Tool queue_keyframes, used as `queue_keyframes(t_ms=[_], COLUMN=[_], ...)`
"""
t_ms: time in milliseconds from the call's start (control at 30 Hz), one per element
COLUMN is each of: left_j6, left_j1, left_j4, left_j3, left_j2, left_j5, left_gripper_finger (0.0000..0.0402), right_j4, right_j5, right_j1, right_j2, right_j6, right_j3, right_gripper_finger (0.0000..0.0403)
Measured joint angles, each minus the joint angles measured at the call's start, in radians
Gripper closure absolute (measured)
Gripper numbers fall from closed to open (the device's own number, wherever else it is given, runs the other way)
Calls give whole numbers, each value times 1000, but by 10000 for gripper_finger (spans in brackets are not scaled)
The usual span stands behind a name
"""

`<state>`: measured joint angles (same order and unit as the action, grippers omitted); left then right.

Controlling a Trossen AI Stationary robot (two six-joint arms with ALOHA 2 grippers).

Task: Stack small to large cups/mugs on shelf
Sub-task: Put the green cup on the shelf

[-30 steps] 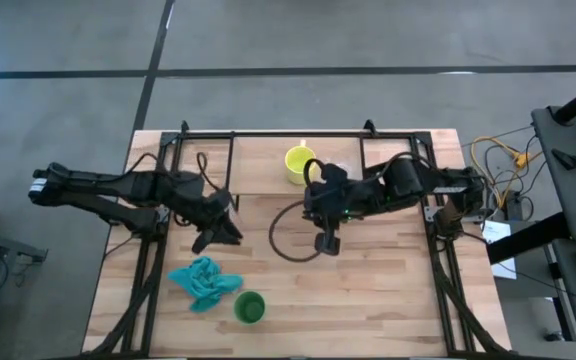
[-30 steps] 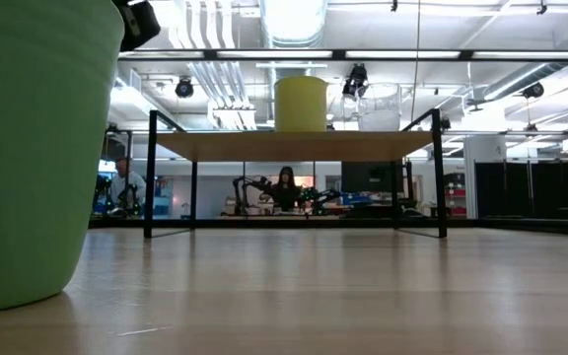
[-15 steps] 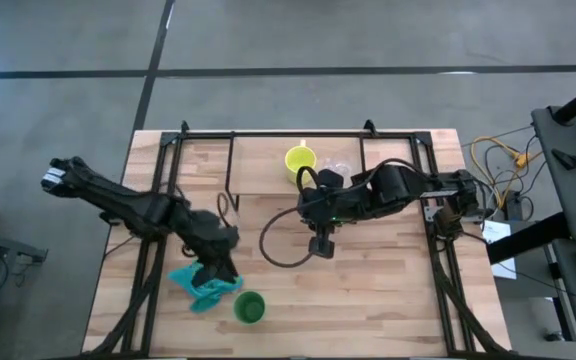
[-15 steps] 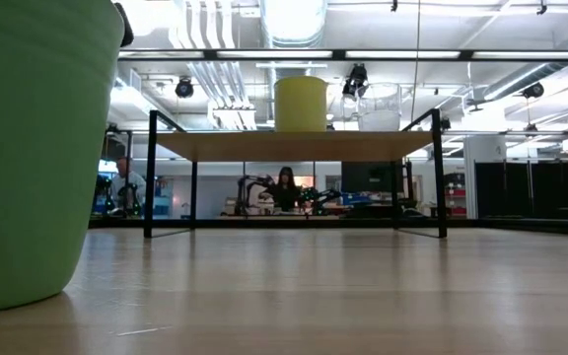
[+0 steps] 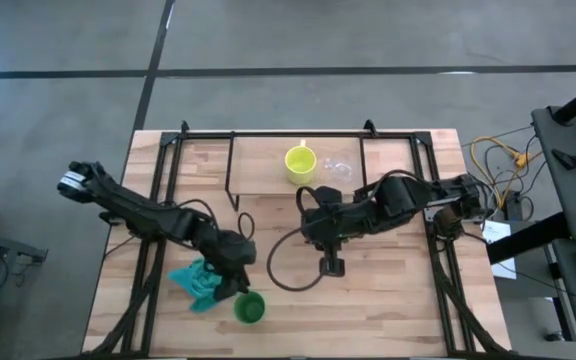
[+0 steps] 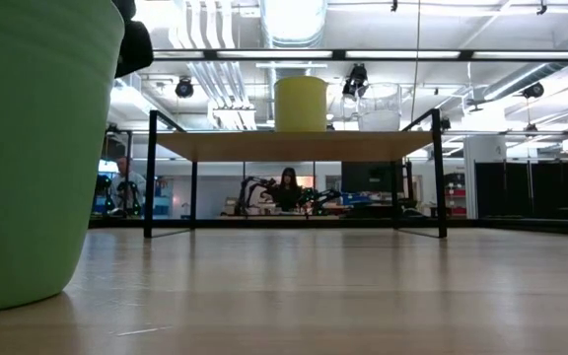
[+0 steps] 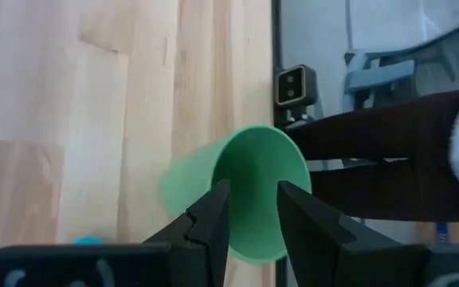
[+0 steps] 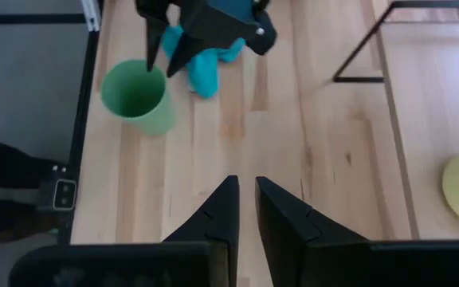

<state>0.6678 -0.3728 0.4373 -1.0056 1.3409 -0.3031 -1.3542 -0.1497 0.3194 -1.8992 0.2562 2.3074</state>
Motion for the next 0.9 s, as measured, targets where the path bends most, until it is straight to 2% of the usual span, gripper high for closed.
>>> queue_keyframes(t_ms=[267,600,900], left_j6=[15,86,116], left_j1=[-6,-42,-61], left_j4=[28,28,87], left_j3=[-4,-15,-15], left_j2=[31,54,58], left_j5=[70,81,140], left_gripper_finger=[311,311,311], right_j4=[34,214,237], right_j5=[-27,-35,-34], right_j1=[27,48,53], right_j2=[0,0,0], right_j6=[-55,-152,-161], right_j3=[0,0,-12], right_gripper_finger=[364,364,364])
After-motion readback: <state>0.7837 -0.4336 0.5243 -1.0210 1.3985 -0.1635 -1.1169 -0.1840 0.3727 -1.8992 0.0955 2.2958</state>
